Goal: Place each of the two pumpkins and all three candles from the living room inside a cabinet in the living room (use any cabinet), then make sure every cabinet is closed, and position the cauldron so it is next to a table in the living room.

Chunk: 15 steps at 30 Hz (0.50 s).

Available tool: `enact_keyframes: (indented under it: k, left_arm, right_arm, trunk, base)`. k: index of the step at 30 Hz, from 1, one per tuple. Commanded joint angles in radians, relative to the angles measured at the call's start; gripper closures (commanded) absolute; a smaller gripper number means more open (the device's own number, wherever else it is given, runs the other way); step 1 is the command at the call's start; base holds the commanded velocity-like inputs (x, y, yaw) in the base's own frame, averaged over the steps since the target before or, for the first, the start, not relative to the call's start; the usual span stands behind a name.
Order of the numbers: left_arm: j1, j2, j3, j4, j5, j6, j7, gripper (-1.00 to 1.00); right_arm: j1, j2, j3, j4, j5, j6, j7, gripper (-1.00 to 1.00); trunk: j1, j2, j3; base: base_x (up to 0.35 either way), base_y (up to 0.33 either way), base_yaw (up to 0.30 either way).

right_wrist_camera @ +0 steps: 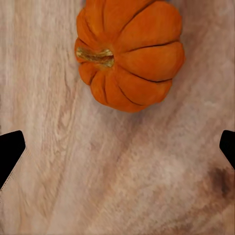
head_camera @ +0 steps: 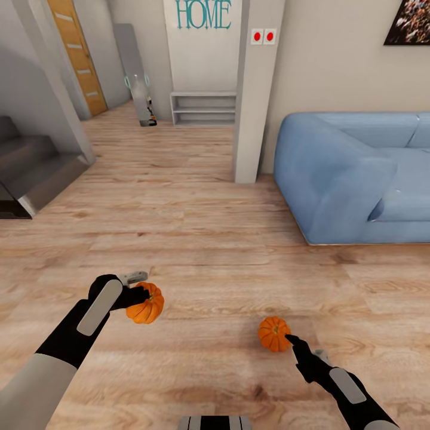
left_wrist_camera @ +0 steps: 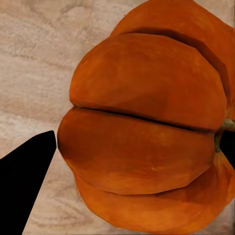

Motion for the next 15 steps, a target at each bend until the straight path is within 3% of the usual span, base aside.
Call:
enact_keyframes:
  k: [1,7,15]
  left_arm:
    - [-0.001,0.001,-0.003,-0.001,0.009,0.001,0.011,1.00]
    - [-0.001,0.001,-0.003,-0.001,0.009,0.001,0.011,1.00]
    - [-0.001,0.001,-0.003,-0.001,0.008,0.001,0.011,1.00]
  right_arm:
    - [0.000,0.000,-0.005,0.002,-0.002,0.006,0.003,-1.00]
    - [0.000,0.000,-0.005,0.005,-0.002,0.006,0.002,-1.00]
    - [0.000,-0.002,-0.004,0.007,-0.001,0.006,0.000,-1.00]
  trunk:
    - [0.000,0.000,-0.001]
    - [0.000,0.000,-0.001]
    - [0.000,0.000,-0.001]
  base:
    - [0.316,-0.075,0.000]
    - [0.262,-0.083,0.000]
    - [0.067,-0.017,0.000]
